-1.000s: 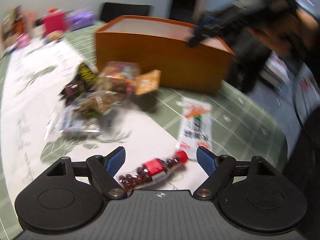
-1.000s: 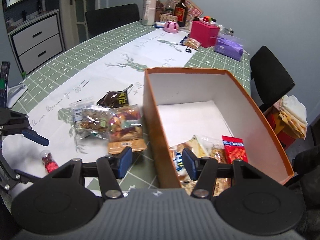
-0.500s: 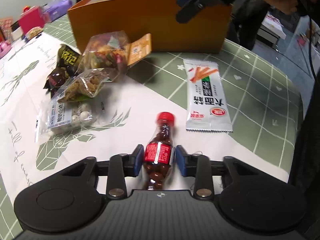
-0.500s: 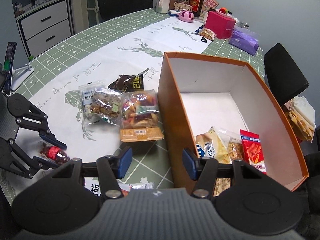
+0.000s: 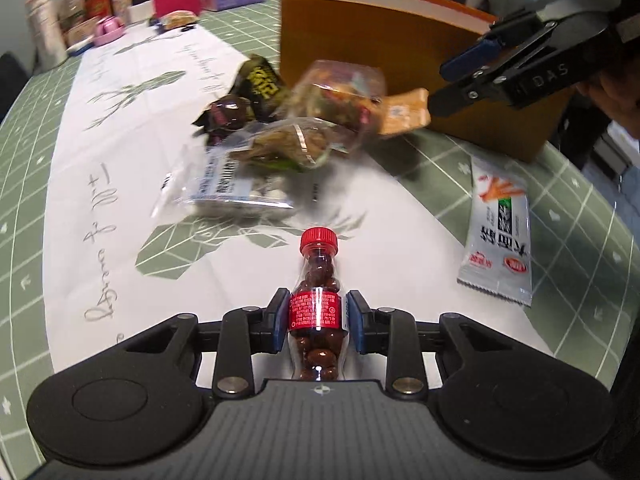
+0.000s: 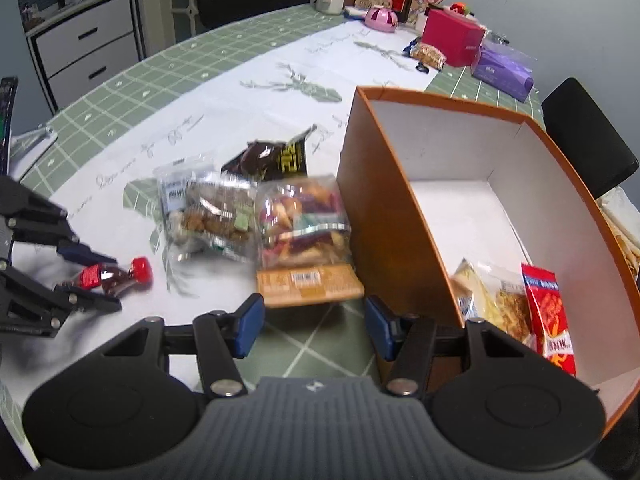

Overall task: Organize snacks
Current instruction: 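Grasp the clear dried-fruit bag with the right tool while the left tool holds the bottle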

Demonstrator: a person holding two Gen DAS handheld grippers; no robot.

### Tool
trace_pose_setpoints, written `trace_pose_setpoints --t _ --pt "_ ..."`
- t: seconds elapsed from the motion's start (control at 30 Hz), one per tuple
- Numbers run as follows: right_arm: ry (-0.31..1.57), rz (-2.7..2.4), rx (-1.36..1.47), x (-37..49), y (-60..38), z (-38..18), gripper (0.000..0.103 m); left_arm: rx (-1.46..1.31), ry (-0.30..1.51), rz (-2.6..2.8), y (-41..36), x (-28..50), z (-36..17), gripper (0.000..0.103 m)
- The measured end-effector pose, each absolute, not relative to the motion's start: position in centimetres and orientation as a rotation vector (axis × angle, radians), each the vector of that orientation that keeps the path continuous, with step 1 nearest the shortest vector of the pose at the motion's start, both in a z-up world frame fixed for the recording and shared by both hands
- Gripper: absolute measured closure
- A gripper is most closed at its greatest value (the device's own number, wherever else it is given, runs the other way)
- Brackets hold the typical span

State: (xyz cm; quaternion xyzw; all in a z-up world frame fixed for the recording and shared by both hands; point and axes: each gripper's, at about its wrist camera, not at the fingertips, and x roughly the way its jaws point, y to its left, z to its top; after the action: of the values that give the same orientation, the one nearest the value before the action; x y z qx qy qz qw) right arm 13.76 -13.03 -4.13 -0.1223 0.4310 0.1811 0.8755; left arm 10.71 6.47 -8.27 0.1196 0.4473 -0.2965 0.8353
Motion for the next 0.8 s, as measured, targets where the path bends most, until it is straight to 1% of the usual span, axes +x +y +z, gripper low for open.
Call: trace_pose_setpoints --t 0.13,0.5,0.53,0.63,0.73,0.8 --pt "0.881 0.397 -0.211 15.4 -12.1 -4.3 0.048 0.222 0.936 -0.619 6.8 10.5 -8.4 0.068" --pt "0.832 0.373 -0.310 18.2 -8.8 -6.0 0.048 0.192 0.939 -0.622 7.5 10.4 -8.4 0.066" --pt "0.831 0.363 -0.322 18.3 -8.6 -6.3 0.048 0.190 0.940 -0.623 7.6 10.4 -8.4 0.066" --pt "0.839 0.365 -0.347 18.2 -8.0 -6.6 0.041 0.186 0.938 -0.625 7.7 10.4 -8.4 0.066" --pt "0.886 0.408 -0.291 18.2 -8.4 -6.1 0.041 0.182 0.937 -0.627 7.7 10.3 -8.3 0.066" --pt "0.921 0.476 -0.205 18.1 -9.0 -5.4 0.044 0.177 0.936 -0.628 7.8 10.3 -8.3 0.066"
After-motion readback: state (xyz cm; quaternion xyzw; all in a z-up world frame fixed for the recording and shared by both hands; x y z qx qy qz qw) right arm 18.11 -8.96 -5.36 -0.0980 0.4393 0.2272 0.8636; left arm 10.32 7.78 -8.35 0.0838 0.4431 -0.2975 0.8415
